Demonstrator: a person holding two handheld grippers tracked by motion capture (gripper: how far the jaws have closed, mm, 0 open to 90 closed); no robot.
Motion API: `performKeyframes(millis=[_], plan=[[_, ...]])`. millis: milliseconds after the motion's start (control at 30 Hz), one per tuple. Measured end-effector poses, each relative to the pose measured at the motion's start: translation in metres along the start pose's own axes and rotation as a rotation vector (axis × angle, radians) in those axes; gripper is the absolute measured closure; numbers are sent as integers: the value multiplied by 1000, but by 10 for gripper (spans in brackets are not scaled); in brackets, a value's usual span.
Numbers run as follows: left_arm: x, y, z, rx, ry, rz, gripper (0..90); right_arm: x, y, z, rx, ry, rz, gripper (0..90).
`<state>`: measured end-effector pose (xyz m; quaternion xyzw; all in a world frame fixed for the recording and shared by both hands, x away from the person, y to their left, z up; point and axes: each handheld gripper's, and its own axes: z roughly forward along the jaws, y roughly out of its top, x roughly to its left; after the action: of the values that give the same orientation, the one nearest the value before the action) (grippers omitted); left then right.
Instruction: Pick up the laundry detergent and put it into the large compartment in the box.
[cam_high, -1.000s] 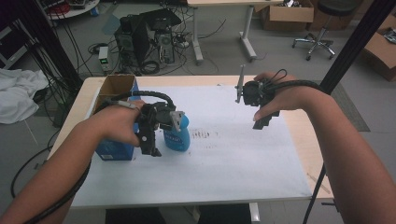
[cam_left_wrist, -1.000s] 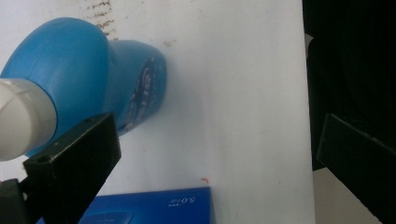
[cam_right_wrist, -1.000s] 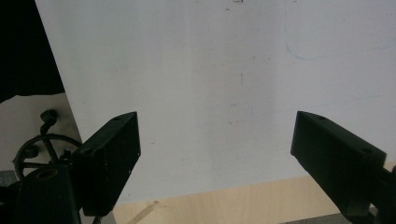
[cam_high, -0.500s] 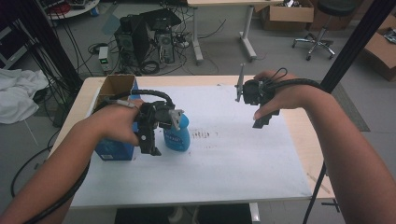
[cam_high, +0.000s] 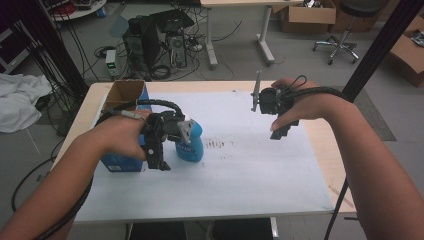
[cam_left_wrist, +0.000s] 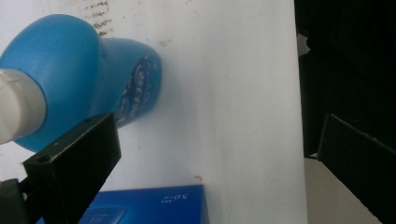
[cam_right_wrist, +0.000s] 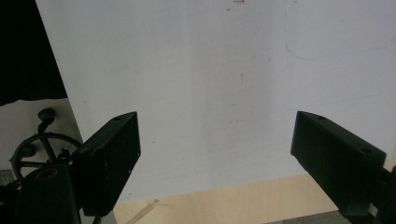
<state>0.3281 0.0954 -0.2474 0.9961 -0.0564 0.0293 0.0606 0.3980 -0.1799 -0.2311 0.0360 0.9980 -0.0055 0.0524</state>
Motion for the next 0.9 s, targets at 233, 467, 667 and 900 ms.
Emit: performKeyframes(millis=[233, 467, 667, 900], plan=[[-1, -2, 2, -3, -2, 0, 1, 1, 4, 1, 3, -1, -9, 159], [2, -3, -3, 0, 1, 7, 1, 2, 4, 1, 1, 2, -6, 159], [2, -3, -10, -6, 4, 36, 1, 0, 4, 1, -15, 3, -7, 159], [8, -4, -18, -20, 20, 48, 1, -1, 8, 3, -14, 6, -8, 158]])
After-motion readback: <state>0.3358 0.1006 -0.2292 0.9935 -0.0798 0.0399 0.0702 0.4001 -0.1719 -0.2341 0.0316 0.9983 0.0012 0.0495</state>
